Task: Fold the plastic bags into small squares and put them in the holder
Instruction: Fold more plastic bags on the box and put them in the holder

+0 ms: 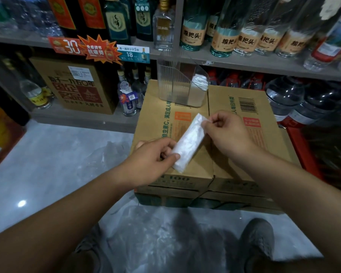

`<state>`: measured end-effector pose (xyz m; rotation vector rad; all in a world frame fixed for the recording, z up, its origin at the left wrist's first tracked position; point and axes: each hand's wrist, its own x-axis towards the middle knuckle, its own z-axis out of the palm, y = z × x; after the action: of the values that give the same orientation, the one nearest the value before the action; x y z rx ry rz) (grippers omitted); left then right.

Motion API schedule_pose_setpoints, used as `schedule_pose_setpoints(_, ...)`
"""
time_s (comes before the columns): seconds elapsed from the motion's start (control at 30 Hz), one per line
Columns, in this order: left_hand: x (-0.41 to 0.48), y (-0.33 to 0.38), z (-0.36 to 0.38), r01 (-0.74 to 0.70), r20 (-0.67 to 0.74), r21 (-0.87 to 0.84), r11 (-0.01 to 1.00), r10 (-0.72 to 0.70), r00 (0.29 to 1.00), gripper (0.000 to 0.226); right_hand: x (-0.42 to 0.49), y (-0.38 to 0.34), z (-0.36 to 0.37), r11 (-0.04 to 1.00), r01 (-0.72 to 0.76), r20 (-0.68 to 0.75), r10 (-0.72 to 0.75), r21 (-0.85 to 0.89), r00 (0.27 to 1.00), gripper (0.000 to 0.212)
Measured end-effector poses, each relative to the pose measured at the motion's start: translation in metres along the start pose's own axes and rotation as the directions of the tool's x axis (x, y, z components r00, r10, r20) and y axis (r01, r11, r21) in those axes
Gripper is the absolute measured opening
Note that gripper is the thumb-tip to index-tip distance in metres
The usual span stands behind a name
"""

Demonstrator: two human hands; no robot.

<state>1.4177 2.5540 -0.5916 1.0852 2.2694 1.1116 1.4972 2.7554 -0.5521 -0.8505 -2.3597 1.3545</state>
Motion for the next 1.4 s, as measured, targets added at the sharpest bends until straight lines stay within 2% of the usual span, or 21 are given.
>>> schedule_pose_setpoints(0.07, 0.001, 0.002, -0.001, -0.007, 0.001, 0.024, 1.000, 0.007, 1.000, 0.012, 0.008, 0.008, 0.001, 0.988, 0.022, 0.014, -0.020, -0.151, 1.000, 0.012)
schedule_pose_setpoints(0.17, 0.001, 0.003, -0.001, 0.016, 0.011, 0.030, 0.999, -0.016, 1.000, 0.010, 0.014, 0.016, 0.006, 0.948, 0.069, 0.058, -0.054, -0.311, 0.997, 0.007)
schedule_pose_setpoints(0.23, 0.002, 0.004, -0.001, 0.032, 0.015, 0.034, 0.999, -0.033, 0.999, 0.011, 0.017, 0.017, 0.009, 0.941, 0.121, 0.077, -0.102, -0.317, 0.992, 0.002)
schedule_pose_setpoints(0.43, 0.003, 0.003, -0.008, 0.064, -0.007, 0.034, 0.997, -0.064, 0.998, 0.010, 0.017, 0.017, 0.013, 0.896, 0.247, 0.177, -0.194, -0.368, 0.965, 0.011)
schedule_pose_setpoints(0.7, 0.006, -0.009, -0.035, 0.155, -0.162, -0.128, 0.980, -0.175, 0.971, 0.017, -0.004, 0.019, 0.017, 0.893, 0.240, 0.173, -0.186, -0.380, 0.967, 0.021)
schedule_pose_setpoints(0.73, 0.006, -0.009, -0.035, 0.161, -0.179, -0.102, 0.982, -0.177, 0.968, 0.015, -0.005, 0.019, 0.018, 0.889, 0.242, 0.172, -0.188, -0.389, 0.967, 0.020)
schedule_pose_setpoints(0.8, 0.004, -0.012, -0.032, 0.135, -0.244, 0.054, 0.989, -0.118, 0.963, 0.014, -0.006, 0.018, 0.018, 0.888, 0.233, 0.165, -0.180, -0.397, 0.970, 0.020)
schedule_pose_setpoints(0.87, 0.001, -0.011, -0.028, -0.003, -0.287, 0.281, 0.960, 0.087, 0.954, 0.016, -0.006, 0.017, 0.017, 0.893, 0.219, 0.162, -0.167, -0.394, 0.973, 0.020)
schedule_pose_setpoints(0.93, -0.005, -0.008, -0.022, -0.128, -0.204, 0.444, 0.887, 0.239, 0.949, 0.031, -0.007, 0.017, 0.016, 0.891, 0.225, 0.171, -0.170, -0.395, 0.971, 0.021)
schedule_pose_setpoints(0.97, -0.009, -0.006, -0.018, -0.153, -0.116, 0.479, 0.865, 0.235, 0.965, 0.041, -0.008, 0.018, 0.016, 0.887, 0.232, 0.176, -0.174, -0.399, 0.969, 0.022)
schedule_pose_setpoints(1.03, -0.016, -0.004, -0.011, -0.143, 0.087, 0.534, 0.833, 0.114, 0.990, 0.068, -0.008, 0.020, 0.017, 0.877, 0.238, 0.186, -0.174, -0.416, 0.967, 0.025)
schedule_pose_setpoints(1.1, -0.021, -0.009, -0.006, -0.150, 0.214, 0.629, 0.763, 0.016, 0.977, 0.083, -0.009, 0.021, 0.017, 0.870, 0.229, 0.182, -0.164, -0.437, 0.969, 0.029)
schedule_pose_setpoints(1.17, -0.023, -0.016, -0.003, -0.172, 0.240, 0.696, 0.697, 0.001, 0.971, 0.086, -0.014, 0.020, 0.016, 0.810, 0.304, 0.165, -0.255, -0.502, 0.953, 0.037)
schedule_pose_setpoints(1.2, -0.023, -0.018, -0.002, -0.177, 0.236, 0.709, 0.683, 0.006, 0.972, 0.088, -0.017, 0.019, 0.015, 0.739, 0.385, 0.192, -0.336, -0.554, 0.922, 0.042)
schedule_pose_setpoints(1.27, -0.024, -0.020, 0.000, -0.190, 0.224, 0.729, 0.658, 0.033, 0.974, 0.092, -0.028, 0.015, 0.015, 0.603, 0.523, 0.345, -0.394, -0.602, 0.852, 0.057)
schedule_pose_setpoints(1.33, -0.025, -0.023, 0.001, -0.196, 0.212, 0.733, 0.651, 0.055, 0.976, 0.095, -0.039, 0.016, 0.018, 0.562, 0.555, 0.489, -0.281, -0.613, 0.826, 0.063)
schedule_pose_setpoints(1.4, -0.025, -0.024, 0.001, -0.199, 0.210, 0.724, 0.660, 0.064, 0.976, 0.093, -0.043, 0.026, 0.018, 0.520, 0.543, 0.550, -0.160, -0.659, 0.820, 0.068)
